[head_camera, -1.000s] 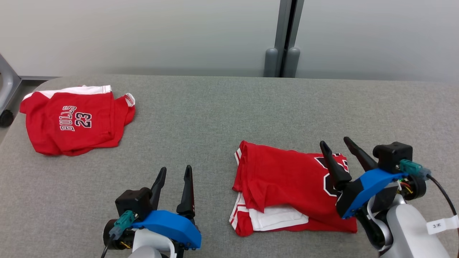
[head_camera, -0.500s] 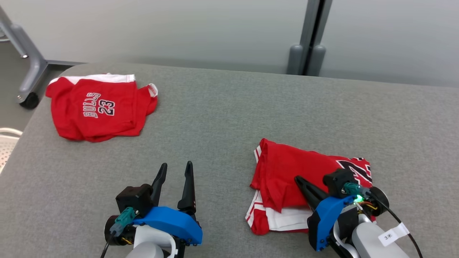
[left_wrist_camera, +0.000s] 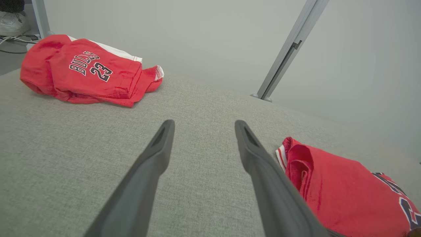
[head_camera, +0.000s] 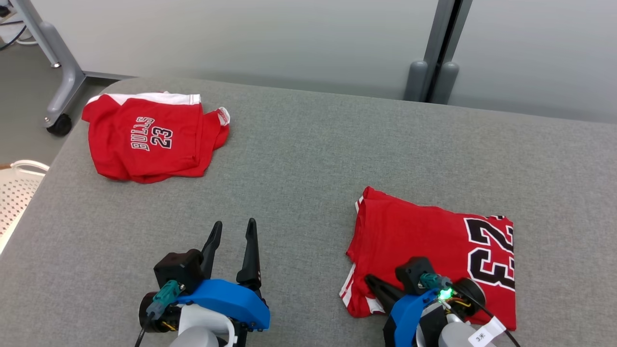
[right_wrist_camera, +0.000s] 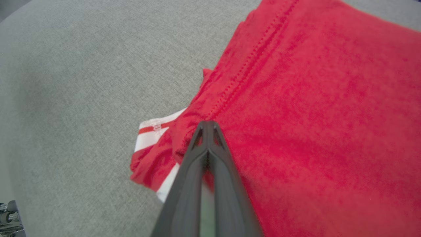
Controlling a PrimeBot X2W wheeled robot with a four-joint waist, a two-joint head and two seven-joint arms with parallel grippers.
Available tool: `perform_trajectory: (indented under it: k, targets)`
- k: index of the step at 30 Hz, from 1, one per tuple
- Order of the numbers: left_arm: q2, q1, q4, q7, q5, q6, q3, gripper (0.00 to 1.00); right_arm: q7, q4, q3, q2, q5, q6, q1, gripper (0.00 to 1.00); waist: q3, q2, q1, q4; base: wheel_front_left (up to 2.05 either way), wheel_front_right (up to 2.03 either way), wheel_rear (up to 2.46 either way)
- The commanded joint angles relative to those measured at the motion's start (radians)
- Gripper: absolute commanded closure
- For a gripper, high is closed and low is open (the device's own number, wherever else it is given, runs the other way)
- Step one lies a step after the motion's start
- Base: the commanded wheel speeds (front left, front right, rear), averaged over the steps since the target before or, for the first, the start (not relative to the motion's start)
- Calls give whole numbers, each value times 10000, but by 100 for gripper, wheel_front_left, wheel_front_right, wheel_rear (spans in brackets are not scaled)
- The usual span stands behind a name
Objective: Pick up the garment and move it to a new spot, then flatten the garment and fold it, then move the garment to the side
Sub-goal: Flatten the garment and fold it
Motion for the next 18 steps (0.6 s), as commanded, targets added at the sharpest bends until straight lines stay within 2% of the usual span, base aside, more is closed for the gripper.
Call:
perform_trajectory:
  k: [1,5,6,8,9,10,14,18]
  targets:
    - [29,93,9,-22,-9,-3,-33,0,-100,169,151,52,85,3,-151,100,-43,-2,0,-59,0,0,0]
    - [61,133,17,5,-8,6,-74,0,-693,319,377,178,378,2,-341,100,-173,-2,0,-235,0,0,0]
    - [83,148,11,12,2,11,-87,0,-871,319,382,182,412,2,-413,74,-219,-2,0,-292,0,0,0]
    - [131,154,14,18,50,5,-111,0,-1246,242,394,193,527,2,-491,51,-332,-2,0,-417,0,0,0]
    - [151,163,23,15,51,13,-105,0,-1403,207,383,181,547,2,-506,23,-398,-2,0,-493,0,0,0]
    - [166,165,27,25,56,9,-122,0,-1586,160,332,153,579,2,-524,0,-457,-2,0,-557,0,0,0]
    - [198,112,34,-19,98,-44,-127,0,-2110,-81,-321,31,493,2,-509,0,-739,-2,0,-854,0,0,0]
    - [177,-74,128,-83,151,-116,-123,0,-2362,-465,-1495,-32,101,2,-205,0,-976,-2,0,-1158,0,0,0]
